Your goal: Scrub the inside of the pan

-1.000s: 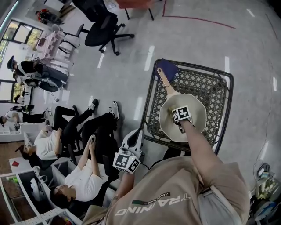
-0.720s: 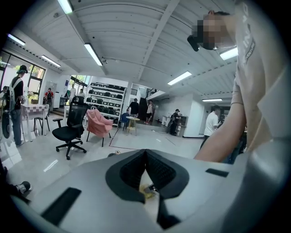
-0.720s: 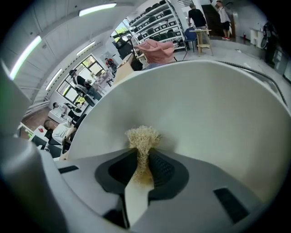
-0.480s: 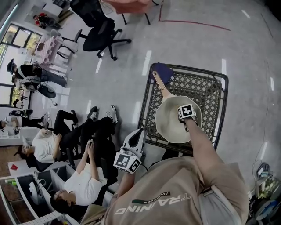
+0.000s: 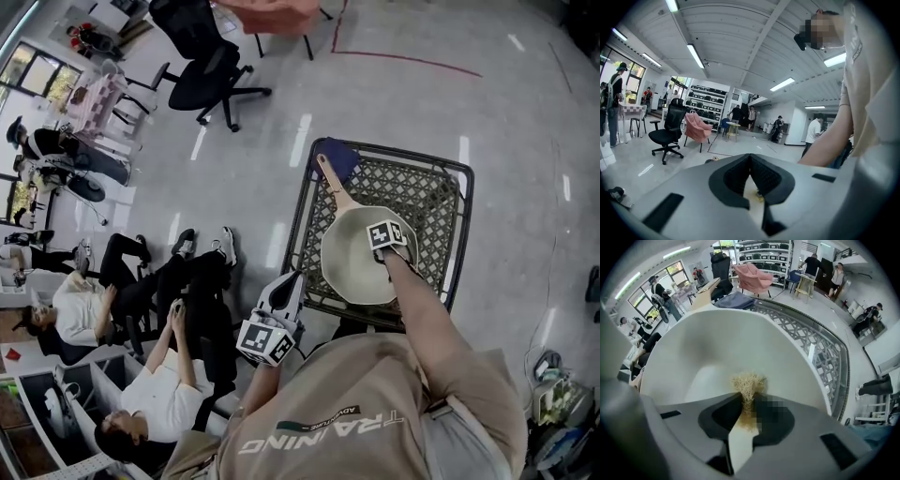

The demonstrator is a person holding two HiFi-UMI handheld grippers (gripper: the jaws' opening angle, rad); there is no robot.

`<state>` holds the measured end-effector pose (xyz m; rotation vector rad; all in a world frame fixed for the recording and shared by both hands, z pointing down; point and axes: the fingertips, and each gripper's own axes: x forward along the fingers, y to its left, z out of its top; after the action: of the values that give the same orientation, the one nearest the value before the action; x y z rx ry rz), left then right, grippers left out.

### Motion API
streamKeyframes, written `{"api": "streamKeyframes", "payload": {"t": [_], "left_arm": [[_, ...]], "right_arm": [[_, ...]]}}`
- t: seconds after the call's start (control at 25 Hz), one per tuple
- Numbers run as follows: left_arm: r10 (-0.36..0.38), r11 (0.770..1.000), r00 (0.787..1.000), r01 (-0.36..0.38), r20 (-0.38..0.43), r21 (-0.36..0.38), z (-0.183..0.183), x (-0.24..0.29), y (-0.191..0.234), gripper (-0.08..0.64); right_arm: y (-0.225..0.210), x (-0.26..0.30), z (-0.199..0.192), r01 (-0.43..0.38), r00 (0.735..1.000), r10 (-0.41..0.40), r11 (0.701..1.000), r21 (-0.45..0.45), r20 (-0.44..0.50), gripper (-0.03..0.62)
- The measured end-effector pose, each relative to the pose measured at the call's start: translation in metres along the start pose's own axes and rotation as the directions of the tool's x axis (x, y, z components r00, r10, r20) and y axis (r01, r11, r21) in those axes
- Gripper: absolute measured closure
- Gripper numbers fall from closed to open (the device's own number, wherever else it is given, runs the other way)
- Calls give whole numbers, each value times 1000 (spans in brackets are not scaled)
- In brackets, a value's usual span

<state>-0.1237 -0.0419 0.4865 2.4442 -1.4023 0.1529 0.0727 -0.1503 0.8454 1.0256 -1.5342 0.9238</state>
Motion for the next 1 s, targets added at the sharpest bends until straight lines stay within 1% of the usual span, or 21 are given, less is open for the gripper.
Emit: {"api": "streamKeyframes", "payload": {"t": [0.08, 0.2, 0.24, 0.28, 0.36, 0.4, 0.52, 0.64, 0.72, 0.76, 0.88, 1.0], "left_arm": [[-3, 1000, 1000, 3, 18, -13, 1, -1, 2, 541], [1, 999, 999, 0, 36, -35, -2, -4, 7, 542], [2, 999, 999, 0, 38, -40, -4, -5, 9, 542], [1, 999, 999, 1, 38, -44, -5, -5, 10, 542], [-2, 999, 999, 4, 39, -53, -7, -6, 13, 541], [-4, 998, 999, 6, 40, -57, -8, -6, 16, 542], [2, 998, 999, 0, 33, -61, -14, -11, 26, 543], [20, 997, 999, -18, 28, -76, -20, -18, 35, 543], [29, 996, 999, -27, 23, -82, -21, -24, 42, 542], [32, 996, 999, -30, 20, -86, -21, -27, 44, 541], [53, 994, 998, -51, 15, -92, -21, -38, 53, 543], [85, 992, 996, -85, 0, -91, -24, -51, 64, 542]], "right_arm": [[2, -6, -1, -16, 1000, 16, 1000, -26, 10, 502], [14, -22, 2, -66, 996, 69, 996, -65, 53, 502], [20, -29, 2, -91, 994, 95, 993, -71, 57, 502], [29, -35, 1, -135, 988, 140, 988, -77, 64, 502], [53, -42, 0, -231, 966, 241, 967, -109, 90, 502], [65, -44, 0, -263, 956, 277, 956, -133, 101, 502], [100, -43, 0, -336, 926, 359, 925, -179, 116, 502], [130, -41, 0, -408, 891, 434, 894, -187, 132, 502], [145, -40, 4, -433, 876, 459, 883, -182, 146, 502], [150, -38, 5, -439, 873, 465, 881, -177, 150, 502], [156, -29, 9, -442, 872, 464, 883, -158, 153, 502], [162, -20, 11, -456, 870, 466, 885, -97, 160, 502]]}}
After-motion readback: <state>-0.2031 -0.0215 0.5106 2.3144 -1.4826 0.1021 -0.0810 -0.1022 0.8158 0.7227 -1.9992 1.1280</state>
